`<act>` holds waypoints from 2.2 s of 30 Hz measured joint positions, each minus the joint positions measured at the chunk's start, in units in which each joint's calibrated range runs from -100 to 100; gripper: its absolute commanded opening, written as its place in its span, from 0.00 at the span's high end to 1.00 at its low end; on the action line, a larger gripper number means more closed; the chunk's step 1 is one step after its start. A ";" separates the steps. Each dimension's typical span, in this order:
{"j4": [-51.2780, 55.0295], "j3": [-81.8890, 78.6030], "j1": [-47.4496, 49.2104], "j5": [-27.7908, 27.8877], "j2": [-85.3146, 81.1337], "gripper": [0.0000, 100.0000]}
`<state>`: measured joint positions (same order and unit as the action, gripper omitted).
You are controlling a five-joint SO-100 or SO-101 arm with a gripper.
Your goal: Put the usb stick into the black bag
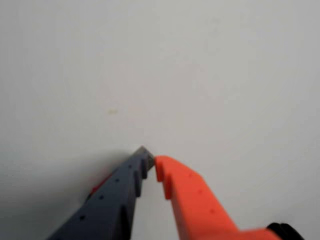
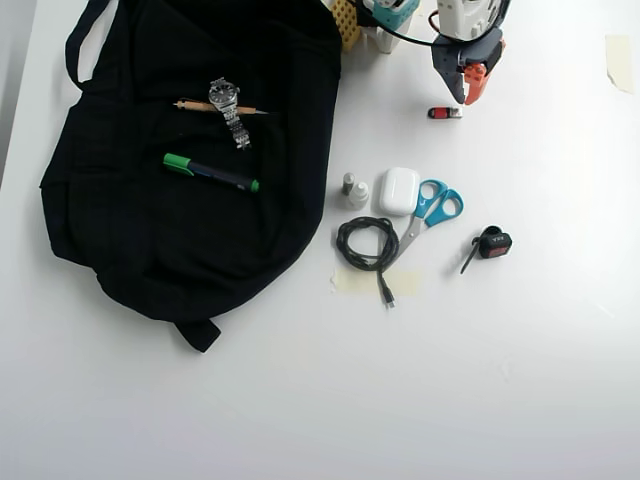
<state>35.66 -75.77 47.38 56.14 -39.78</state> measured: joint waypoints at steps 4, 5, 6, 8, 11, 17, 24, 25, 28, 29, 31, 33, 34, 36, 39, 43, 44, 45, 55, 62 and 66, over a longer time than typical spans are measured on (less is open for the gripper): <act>0.00 0.00 0.00 0.05 0.00 0.97; 0.00 0.00 0.00 0.05 0.00 0.97; 0.09 0.00 0.00 0.05 0.00 0.97; 1.79 0.77 0.00 0.05 0.00 0.97; 8.61 4.95 -0.29 0.05 0.00 0.97; 27.69 16.21 -1.47 0.05 0.00 0.97; 36.30 21.25 -2.57 0.00 0.00 0.82; 36.30 21.42 -2.64 -0.54 0.00 0.80; 36.30 21.50 -2.64 -4.00 0.00 0.77; 36.30 21.59 -2.72 -5.18 0.00 0.77; 36.30 22.44 -3.38 -7.13 0.00 0.77; 36.30 22.87 -3.67 -7.67 0.00 0.77; 36.30 22.87 -3.67 -7.86 0.00 0.77; 35.96 22.87 -3.45 -8.50 0.00 0.76; 34.51 22.95 -4.92 -9.96 0.00 0.76; 31.61 22.95 -5.87 -11.28 0.00 0.76; 30.93 22.95 -5.94 -11.33 0.00 0.76; 30.34 22.95 -6.17 -11.48 0.00 0.76; 28.12 22.95 -7.71 -12.16 7.26 0.76; 28.21 22.95 -7.56 -11.18 9.59 0.76; 32.13 24.91 -7.56 -11.14 9.92 0.76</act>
<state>67.79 -50.85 39.82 45.01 -29.86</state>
